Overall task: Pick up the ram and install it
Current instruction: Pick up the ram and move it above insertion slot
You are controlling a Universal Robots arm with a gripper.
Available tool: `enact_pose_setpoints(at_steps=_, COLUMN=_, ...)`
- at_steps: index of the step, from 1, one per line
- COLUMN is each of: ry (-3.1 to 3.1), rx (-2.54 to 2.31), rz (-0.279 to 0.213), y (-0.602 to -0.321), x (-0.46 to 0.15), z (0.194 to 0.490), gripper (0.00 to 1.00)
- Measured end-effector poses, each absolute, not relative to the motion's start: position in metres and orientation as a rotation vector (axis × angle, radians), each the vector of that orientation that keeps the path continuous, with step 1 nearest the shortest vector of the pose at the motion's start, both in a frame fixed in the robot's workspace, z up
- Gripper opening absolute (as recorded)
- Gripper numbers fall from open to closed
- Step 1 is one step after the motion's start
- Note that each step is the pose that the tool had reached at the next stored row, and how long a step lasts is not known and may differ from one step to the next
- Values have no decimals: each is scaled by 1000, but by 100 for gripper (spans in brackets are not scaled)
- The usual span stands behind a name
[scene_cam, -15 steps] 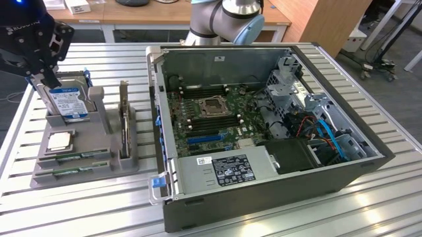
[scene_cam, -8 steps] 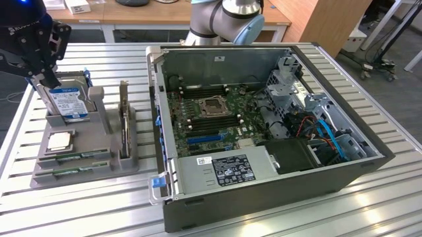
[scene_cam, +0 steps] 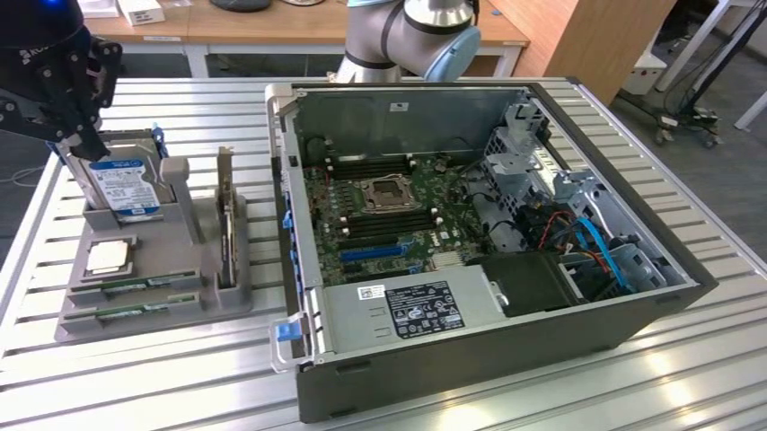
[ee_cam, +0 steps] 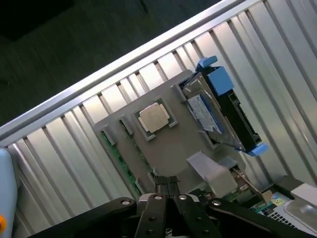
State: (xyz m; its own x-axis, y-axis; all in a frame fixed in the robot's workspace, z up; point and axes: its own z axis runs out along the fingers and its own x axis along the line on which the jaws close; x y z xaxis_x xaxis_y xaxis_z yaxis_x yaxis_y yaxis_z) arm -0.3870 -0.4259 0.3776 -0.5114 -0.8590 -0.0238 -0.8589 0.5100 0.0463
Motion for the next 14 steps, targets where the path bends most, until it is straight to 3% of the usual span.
enact_pose_setpoints(at_steps=14, ry=-2504, rx=1882, rz=-81, y=-426, x=-387, z=377, gripper=10)
